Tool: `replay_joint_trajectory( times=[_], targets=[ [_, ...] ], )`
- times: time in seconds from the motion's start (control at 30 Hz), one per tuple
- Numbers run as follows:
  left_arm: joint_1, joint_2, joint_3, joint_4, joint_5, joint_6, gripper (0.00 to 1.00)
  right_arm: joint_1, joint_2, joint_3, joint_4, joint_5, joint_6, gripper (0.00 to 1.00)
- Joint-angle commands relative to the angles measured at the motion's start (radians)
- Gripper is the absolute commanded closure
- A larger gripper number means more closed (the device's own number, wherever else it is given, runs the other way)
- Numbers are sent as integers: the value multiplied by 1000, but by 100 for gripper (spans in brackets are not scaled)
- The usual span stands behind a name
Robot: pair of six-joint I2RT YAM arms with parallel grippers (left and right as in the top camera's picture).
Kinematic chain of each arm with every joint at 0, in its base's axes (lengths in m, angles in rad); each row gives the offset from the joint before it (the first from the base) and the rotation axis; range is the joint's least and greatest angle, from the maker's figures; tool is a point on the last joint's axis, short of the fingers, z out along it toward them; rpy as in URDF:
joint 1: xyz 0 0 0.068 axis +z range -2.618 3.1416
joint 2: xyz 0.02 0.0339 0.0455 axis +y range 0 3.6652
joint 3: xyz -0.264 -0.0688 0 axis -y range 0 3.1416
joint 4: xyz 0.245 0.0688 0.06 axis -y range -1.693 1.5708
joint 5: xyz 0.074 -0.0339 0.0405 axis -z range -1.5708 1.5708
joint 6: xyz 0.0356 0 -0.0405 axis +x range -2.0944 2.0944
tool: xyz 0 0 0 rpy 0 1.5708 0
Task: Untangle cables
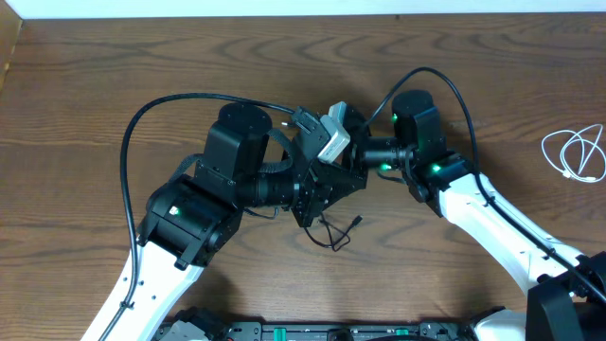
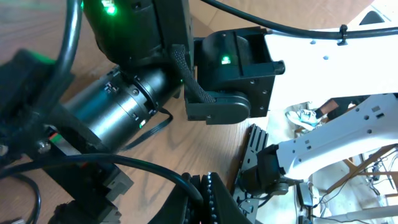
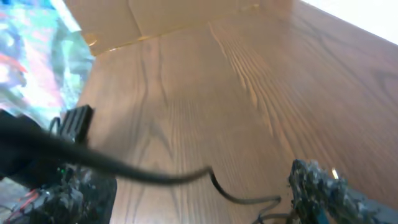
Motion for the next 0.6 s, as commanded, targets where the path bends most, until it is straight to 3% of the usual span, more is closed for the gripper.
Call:
replay_joint_trajectory(
  times=[0.0, 0.1, 0.23, 0.3, 0.33, 0.37, 0.4, 0.57],
  targets=[
    [-1, -13, 26, 3, 23, 17, 93, 4, -1, -2, 60, -59, 84, 15],
    [-1, -13, 26, 3, 23, 18, 93, 4, -1, -2, 145, -89, 122, 18],
    [-1, -13, 26, 3, 22, 18, 92, 4, -1, -2, 192, -109, 146, 37],
    [-1, -13, 26, 2, 11, 18, 93, 3, -1, -2, 188, -108, 146, 63],
    [-1, -13, 26, 2, 0, 18, 93, 2, -1, -2, 180, -108, 146, 81],
    [-1, -13, 26, -2, -22, 18, 93, 1, -1, -2, 170, -105, 146, 93],
    [-1, -13, 26, -11, -56, 18, 93, -1, -1, -2, 155, -101, 147, 99],
    [-1, -9, 26, -108, -341, 18, 92, -19, -1, -2, 26, -75, 146, 99]
  ],
)
